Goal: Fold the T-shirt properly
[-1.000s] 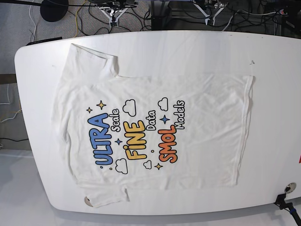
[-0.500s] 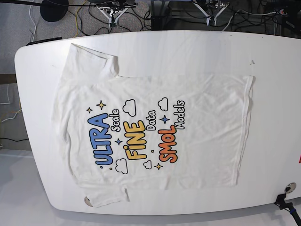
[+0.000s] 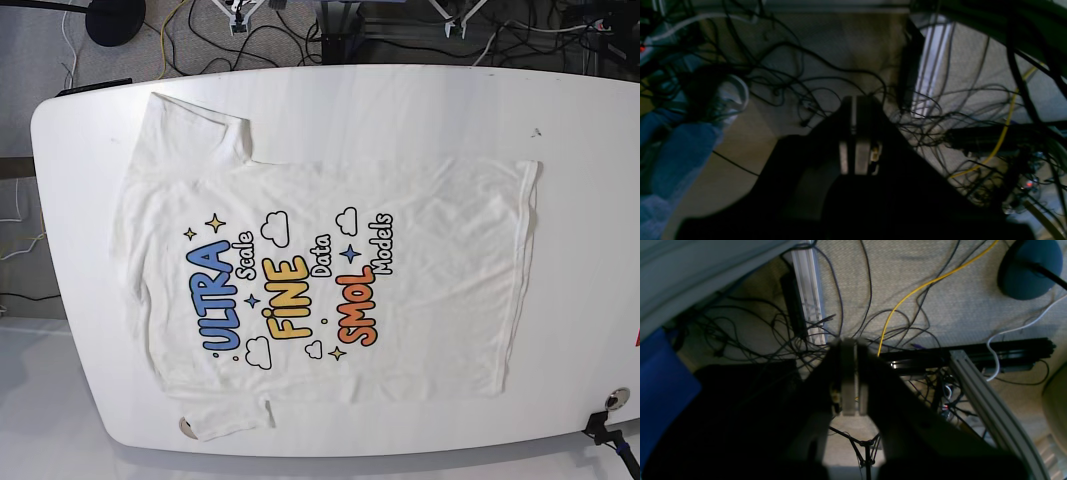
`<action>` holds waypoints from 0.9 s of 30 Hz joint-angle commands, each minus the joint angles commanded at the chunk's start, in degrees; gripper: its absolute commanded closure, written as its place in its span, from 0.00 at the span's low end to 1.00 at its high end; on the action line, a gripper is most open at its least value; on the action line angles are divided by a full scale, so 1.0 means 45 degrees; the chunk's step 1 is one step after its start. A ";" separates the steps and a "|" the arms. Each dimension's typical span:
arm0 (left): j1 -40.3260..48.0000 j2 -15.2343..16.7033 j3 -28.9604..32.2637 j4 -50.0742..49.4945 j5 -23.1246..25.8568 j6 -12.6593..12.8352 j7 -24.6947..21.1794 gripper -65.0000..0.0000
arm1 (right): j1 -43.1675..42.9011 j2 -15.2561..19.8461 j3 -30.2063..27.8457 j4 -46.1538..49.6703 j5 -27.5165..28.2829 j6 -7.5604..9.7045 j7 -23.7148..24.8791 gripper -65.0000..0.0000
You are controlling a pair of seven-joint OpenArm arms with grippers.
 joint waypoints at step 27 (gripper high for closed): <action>0.5993 -0.1303 -0.1304 0.8041 -0.1339 -0.0691 0.0727 1.00 | -0.5973 0.1055 0.0019 0.6880 0.0569 0.0349 -0.0137 1.00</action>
